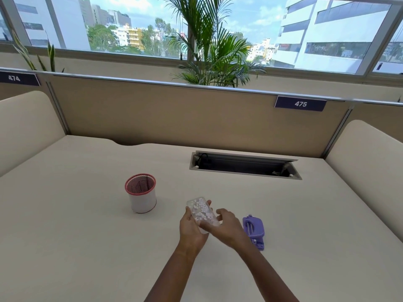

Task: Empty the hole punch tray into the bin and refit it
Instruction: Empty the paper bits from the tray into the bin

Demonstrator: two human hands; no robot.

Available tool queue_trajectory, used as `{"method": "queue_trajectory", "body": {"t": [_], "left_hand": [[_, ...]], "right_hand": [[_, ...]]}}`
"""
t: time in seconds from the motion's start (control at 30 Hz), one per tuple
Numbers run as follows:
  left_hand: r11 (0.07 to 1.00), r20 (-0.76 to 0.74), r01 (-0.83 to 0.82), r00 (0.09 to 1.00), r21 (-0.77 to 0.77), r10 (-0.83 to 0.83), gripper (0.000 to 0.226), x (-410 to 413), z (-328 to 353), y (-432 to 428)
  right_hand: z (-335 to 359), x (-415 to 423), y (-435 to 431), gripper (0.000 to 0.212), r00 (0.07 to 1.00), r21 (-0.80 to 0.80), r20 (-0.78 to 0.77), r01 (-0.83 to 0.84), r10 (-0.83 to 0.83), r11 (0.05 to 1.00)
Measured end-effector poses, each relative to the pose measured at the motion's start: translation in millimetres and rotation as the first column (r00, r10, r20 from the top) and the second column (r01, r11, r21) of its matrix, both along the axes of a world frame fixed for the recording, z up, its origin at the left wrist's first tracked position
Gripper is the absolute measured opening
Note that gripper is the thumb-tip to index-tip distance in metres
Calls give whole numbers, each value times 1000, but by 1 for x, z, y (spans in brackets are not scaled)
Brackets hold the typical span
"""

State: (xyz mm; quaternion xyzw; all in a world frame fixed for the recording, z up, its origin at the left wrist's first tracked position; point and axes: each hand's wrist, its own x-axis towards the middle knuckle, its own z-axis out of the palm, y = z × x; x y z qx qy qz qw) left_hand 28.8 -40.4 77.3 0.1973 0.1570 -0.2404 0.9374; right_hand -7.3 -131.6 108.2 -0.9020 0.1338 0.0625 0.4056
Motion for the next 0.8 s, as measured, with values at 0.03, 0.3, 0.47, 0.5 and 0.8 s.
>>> {"method": "queue_trajectory", "body": {"t": [0.03,0.3,0.47,0.5,0.8], "left_hand": [[1000,9,-3,1000,4,3,52,0,0,0],[999,17,-15,1000,-45,15,53,1,-4,10],[996,70,-11,998,94,5,56,6,1,24],[980,92,-36,996,196,18,56,7,4,28],[-292,550,-581,814,760,-187,44,42,24,114]], "right_hand": [[0,0,6,70,1000,-22,7,-14,14,1000],[0,5,27,60,998,-157,40,-49,55,986],[4,14,30,56,995,-214,68,-50,66,976],[6,17,30,56,994,-217,78,-54,72,975],[17,51,48,51,986,-234,136,-67,101,970]]}}
